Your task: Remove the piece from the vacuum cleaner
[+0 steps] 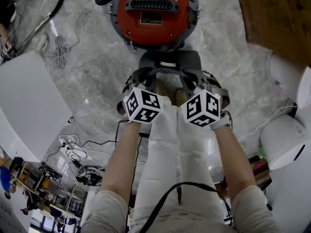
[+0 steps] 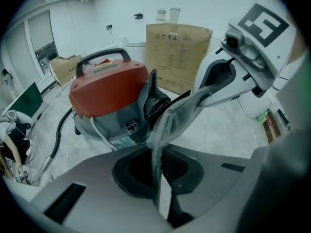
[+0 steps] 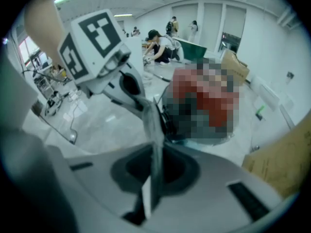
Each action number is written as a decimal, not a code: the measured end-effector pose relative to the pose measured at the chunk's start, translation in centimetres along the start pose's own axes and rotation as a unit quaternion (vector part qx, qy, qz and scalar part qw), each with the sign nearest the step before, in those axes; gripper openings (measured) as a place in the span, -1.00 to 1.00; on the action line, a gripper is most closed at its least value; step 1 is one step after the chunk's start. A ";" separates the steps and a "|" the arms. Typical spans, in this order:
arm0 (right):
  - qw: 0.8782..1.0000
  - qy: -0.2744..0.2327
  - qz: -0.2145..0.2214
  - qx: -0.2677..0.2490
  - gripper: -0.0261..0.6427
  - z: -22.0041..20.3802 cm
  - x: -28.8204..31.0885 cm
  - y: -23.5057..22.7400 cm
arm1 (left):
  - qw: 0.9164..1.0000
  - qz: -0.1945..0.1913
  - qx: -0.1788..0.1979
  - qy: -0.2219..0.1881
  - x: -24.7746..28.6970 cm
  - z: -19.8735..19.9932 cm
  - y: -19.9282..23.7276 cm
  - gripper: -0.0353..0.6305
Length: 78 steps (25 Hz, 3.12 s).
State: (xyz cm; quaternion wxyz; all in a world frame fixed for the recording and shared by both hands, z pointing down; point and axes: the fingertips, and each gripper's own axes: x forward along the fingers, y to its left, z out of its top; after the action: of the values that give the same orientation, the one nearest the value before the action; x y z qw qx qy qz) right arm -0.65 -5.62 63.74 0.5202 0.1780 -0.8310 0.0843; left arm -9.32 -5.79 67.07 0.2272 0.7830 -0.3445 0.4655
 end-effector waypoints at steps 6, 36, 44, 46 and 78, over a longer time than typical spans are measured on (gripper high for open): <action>1.000 0.004 -0.005 0.000 -0.85 0.0 0.0 0.5 | 0.999 -0.006 -0.036 0.006 0.2 -0.4 0.0 -0.79; 0.999 0.002 0.004 0.037 -0.85 -0.5 0.1 0.5 | 0.995 -0.014 -0.104 0.004 -0.6 -0.9 -1.7 -0.79; 0.996 0.010 0.025 0.083 -0.85 -2.4 2.0 0.6 | 0.996 0.011 -0.089 -0.015 -3.2 1.2 -2.1 -0.79; 0.995 0.012 0.034 0.096 -0.85 -2.5 2.5 0.9 | 0.997 0.014 -0.077 -0.015 -3.1 1.2 -2.0 -0.79; 0.987 0.002 0.058 0.149 -0.84 -2.5 2.7 0.6 | 0.991 -0.008 -0.132 -0.006 -3.2 0.7 -3.2 -0.79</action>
State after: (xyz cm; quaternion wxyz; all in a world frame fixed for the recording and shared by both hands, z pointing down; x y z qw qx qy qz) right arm 0.13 -4.81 67.32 0.4839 0.2046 -0.8169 0.2381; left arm -7.57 -3.10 63.79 0.3305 0.7517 -0.3979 0.4091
